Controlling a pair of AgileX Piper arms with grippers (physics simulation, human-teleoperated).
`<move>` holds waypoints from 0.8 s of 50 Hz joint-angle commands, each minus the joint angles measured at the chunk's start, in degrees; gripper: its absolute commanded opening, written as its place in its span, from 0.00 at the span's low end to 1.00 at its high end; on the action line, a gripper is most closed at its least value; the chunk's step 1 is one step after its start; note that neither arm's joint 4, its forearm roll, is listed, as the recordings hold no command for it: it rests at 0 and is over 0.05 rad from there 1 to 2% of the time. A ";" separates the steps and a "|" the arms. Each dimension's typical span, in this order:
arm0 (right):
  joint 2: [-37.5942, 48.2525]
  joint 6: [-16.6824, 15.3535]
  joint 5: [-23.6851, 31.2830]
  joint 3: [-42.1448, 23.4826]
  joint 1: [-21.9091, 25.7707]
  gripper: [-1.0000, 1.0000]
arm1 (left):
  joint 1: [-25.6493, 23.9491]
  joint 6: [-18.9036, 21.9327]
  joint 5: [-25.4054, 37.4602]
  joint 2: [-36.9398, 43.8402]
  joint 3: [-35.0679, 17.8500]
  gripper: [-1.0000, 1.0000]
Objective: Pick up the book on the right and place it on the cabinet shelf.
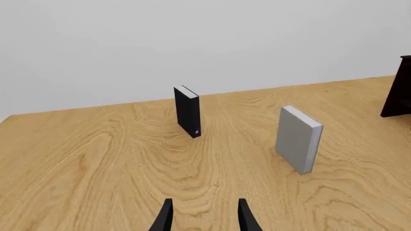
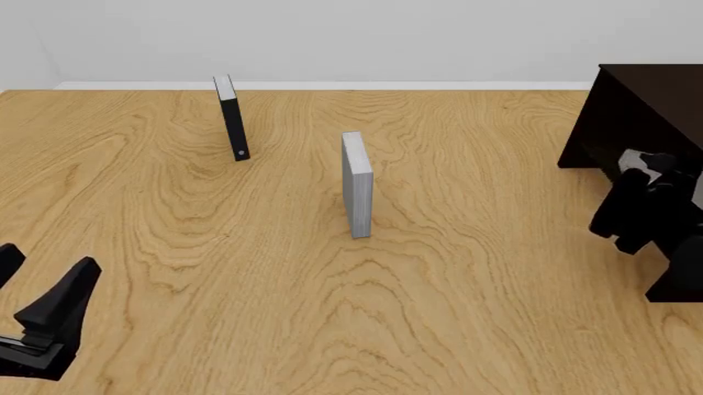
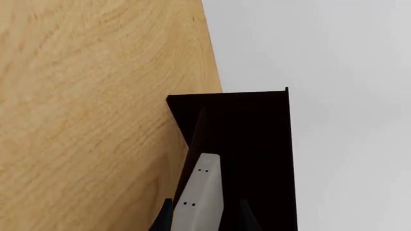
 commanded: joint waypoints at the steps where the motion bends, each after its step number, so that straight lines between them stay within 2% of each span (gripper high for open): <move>1: -0.37 -0.05 -1.25 1.07 -1.61 1.00 | -0.16 0.05 -0.02 -0.04 0.00 1.00; 40: -2.05 0.59 -2.82 5.09 -4.57 1.00 | -0.49 0.18 0.48 -0.56 -0.07 1.00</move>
